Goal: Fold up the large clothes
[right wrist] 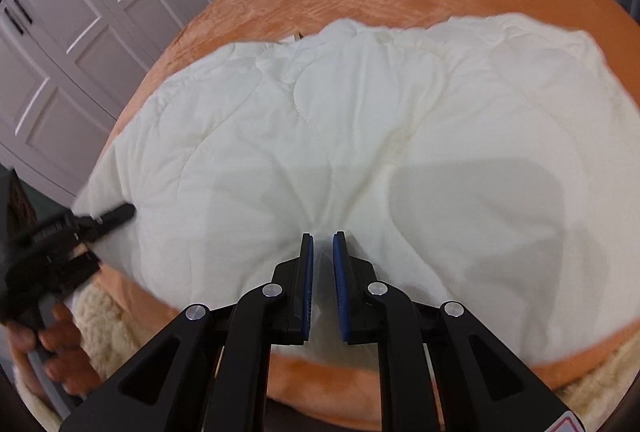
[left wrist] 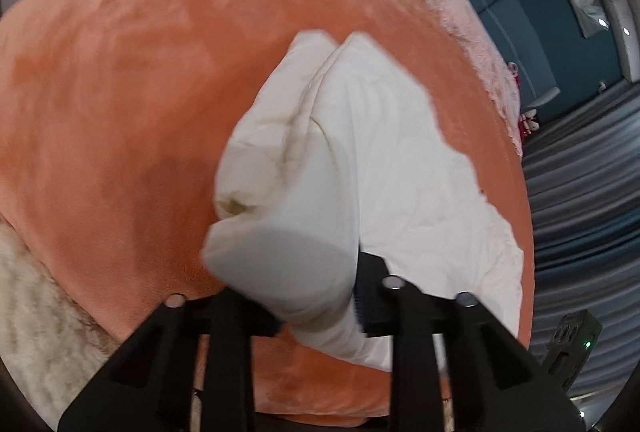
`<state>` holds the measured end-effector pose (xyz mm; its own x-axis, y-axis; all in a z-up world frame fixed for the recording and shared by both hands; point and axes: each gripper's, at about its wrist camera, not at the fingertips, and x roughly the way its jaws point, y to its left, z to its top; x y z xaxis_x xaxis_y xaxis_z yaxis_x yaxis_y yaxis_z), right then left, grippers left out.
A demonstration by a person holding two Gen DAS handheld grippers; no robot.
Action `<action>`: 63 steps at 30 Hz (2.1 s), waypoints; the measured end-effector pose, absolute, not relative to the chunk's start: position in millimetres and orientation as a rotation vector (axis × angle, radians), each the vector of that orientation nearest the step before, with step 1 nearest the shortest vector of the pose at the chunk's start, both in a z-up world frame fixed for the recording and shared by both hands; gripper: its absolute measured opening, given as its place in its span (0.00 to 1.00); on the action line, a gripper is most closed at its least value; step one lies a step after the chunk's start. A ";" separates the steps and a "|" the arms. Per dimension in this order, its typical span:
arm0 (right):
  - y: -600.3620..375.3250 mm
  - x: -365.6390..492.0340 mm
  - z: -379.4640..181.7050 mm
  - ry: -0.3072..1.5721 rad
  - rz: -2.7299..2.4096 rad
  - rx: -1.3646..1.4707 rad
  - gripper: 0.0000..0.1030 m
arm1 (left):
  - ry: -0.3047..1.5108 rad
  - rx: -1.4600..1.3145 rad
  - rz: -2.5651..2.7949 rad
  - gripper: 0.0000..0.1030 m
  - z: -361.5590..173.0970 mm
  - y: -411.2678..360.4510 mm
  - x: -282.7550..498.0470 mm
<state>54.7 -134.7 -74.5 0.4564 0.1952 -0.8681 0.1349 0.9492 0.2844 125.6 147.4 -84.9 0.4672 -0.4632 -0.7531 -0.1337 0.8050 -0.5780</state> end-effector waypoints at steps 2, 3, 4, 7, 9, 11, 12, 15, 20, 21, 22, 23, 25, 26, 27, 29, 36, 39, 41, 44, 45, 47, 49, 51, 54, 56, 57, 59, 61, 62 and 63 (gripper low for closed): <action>-135.6 38.5 -66.2 1.097 0.036 0.290 0.10 | 1.047 -0.635 -0.245 0.16 -68.8 149.2 120.9; -136.3 34.0 -65.6 1.101 0.036 0.285 0.09 | 1.031 -0.628 -0.256 0.16 -61.3 149.7 119.5; -136.7 28.4 -67.5 1.111 0.037 0.286 0.08 | 1.009 -0.611 -0.270 0.15 -48.9 146.9 115.5; -133.6 27.1 -81.1 1.138 0.050 0.301 0.08 | 0.959 -0.551 -0.303 0.14 -20.3 133.3 103.9; -126.6 33.7 -88.6 1.137 0.089 0.320 0.06 | 0.923 -0.505 -0.331 0.14 -3.0 122.8 97.2; -112.7 43.9 -94.5 1.131 0.132 0.322 0.06 | 0.867 -0.414 -0.365 0.14 22.1 102.9 86.0; -107.5 48.1 -96.2 1.131 0.151 0.318 0.06 | 0.842 -0.371 -0.377 0.14 32.8 93.6 81.2; -92.8 59.3 -97.5 1.112 0.220 0.336 0.06 | 0.786 -0.265 -0.434 0.13 57.3 60.6 70.5; -129.9 35.4 -66.0 1.080 0.238 0.475 0.06 | 0.764 -0.164 -0.547 0.13 76.1 5.5 68.6; -142.9 26.3 -57.4 1.066 0.215 0.482 0.06 | 0.771 -0.151 -0.562 0.14 75.1 -4.6 69.4; -163.3 11.5 -44.3 1.046 0.163 0.467 0.06 | 0.780 -0.137 -0.576 0.14 73.0 -14.2 68.6; -176.9 1.1 -35.8 1.030 0.129 0.455 0.06 | 0.793 -0.120 -0.590 0.14 68.5 -26.7 67.1; -203.9 -21.2 -21.1 0.999 0.074 0.447 0.06 | 0.815 -0.086 -0.624 0.14 62.4 -51.5 59.1; -215.7 -31.7 -15.4 0.990 0.043 0.446 0.06 | 0.837 -0.077 -0.630 0.14 59.7 -59.4 55.2; -225.8 -41.1 -10.7 0.981 0.017 0.448 0.06 | 0.853 -0.054 -0.649 0.14 55.1 -72.9 50.5; -245.8 -61.1 -1.2 0.957 -0.034 0.447 0.06 | 0.885 -0.013 -0.682 0.14 42.0 -94.5 43.9; -278.5 -79.9 13.5 0.913 -0.086 0.498 0.09 | 0.998 0.129 -0.700 0.17 -14.8 -154.7 28.1; -289.6 -79.8 20.9 0.898 -0.073 0.526 0.21 | 0.972 0.153 -0.704 0.30 -11.0 -149.8 14.0; -285.3 -74.7 30.5 0.872 -0.054 0.526 0.45 | 0.961 0.138 -0.742 0.55 1.2 -139.7 6.4; -273.2 -63.9 50.6 0.828 -0.014 0.481 0.49 | 0.943 0.075 -0.743 0.68 19.7 -117.7 -3.3; -268.5 -59.3 56.8 0.818 0.004 0.472 0.51 | 0.937 0.058 -0.726 0.68 25.1 -108.9 -3.2; -261.1 -46.2 65.5 0.795 0.032 0.471 0.56 | 0.930 0.016 -0.649 0.68 32.1 -85.1 2.7; -257.7 -30.1 62.8 0.811 0.033 0.465 0.58 | 0.949 -0.039 -0.555 0.68 32.7 -59.7 17.8; -253.0 -16.5 52.7 0.850 0.033 0.477 0.58 | 0.973 -0.075 -0.482 0.67 28.8 -42.1 29.9; -247.6 -4.6 31.2 0.922 0.040 0.501 0.37 | 1.008 -0.133 -0.406 0.67 20.9 -20.1 47.3; -248.9 -6.9 21.4 0.942 0.006 0.470 0.20 | 1.015 -0.141 -0.394 0.67 19.3 -16.6 51.5; -254.1 -13.3 20.9 0.930 0.016 0.490 0.16 | 1.012 -0.140 -0.394 0.67 19.6 -16.4 52.2; -262.6 -26.7 24.1 0.909 0.018 0.507 0.15 | 1.004 -0.123 -0.397 0.66 22.5 -20.1 51.8; -272.0 -40.8 23.6 0.905 -0.014 0.511 0.15 | 1.000 -0.111 -0.408 0.66 20.8 -25.6 54.8; -277.1 -46.5 19.7 0.912 -0.029 0.523 0.15 | 1.004 -0.107 -0.420 0.65 20.6 -31.4 54.3; -282.3 -51.3 14.0 0.923 -0.043 0.536 0.15 | 1.006 -0.100 -0.428 0.65 20.6 -38.0 53.8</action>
<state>-51.3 -282.3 14.0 0.6121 0.1900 -0.7676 0.2599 0.8685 0.4222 53.8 -38.0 20.6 0.4597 -0.3926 -0.7966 0.3020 0.9126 -0.2755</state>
